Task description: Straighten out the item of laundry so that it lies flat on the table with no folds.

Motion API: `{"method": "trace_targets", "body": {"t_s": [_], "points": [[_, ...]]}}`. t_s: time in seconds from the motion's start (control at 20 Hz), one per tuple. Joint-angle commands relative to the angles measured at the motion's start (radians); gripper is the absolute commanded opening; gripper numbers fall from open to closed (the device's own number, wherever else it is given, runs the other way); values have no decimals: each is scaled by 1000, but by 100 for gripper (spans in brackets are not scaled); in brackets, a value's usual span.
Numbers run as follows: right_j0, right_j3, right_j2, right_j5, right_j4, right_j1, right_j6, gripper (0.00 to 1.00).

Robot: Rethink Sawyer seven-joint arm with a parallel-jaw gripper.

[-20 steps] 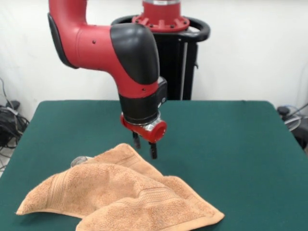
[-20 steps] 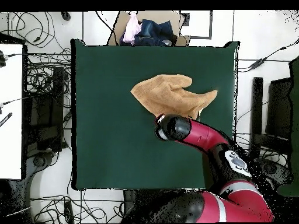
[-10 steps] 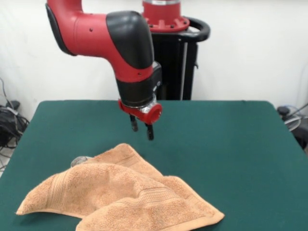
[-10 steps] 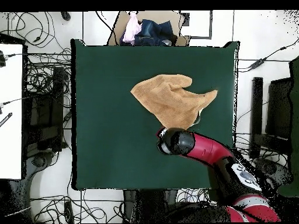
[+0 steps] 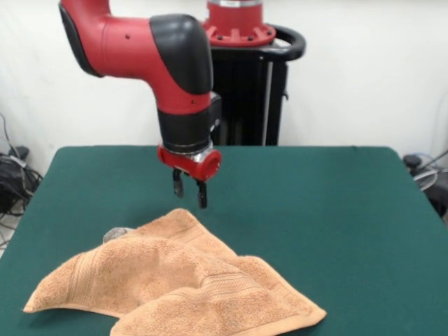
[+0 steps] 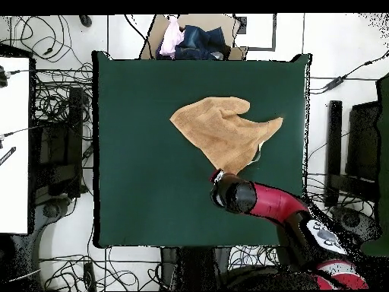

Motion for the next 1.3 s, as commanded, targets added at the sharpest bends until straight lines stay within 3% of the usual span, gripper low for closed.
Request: {"method": "trace_targets", "body": {"t_s": [0.05, 0.6, 1.05, 1.3], "points": [[12, -17, -14, -135, -70, 133, 67, 100], [9, -6, -71, -294, -113, 233, 72, 100], [-136, -87, -3, -182, -201, 236, -54, 100], [-163, -118, 26, -153, -225, 244, -57, 100]]}}
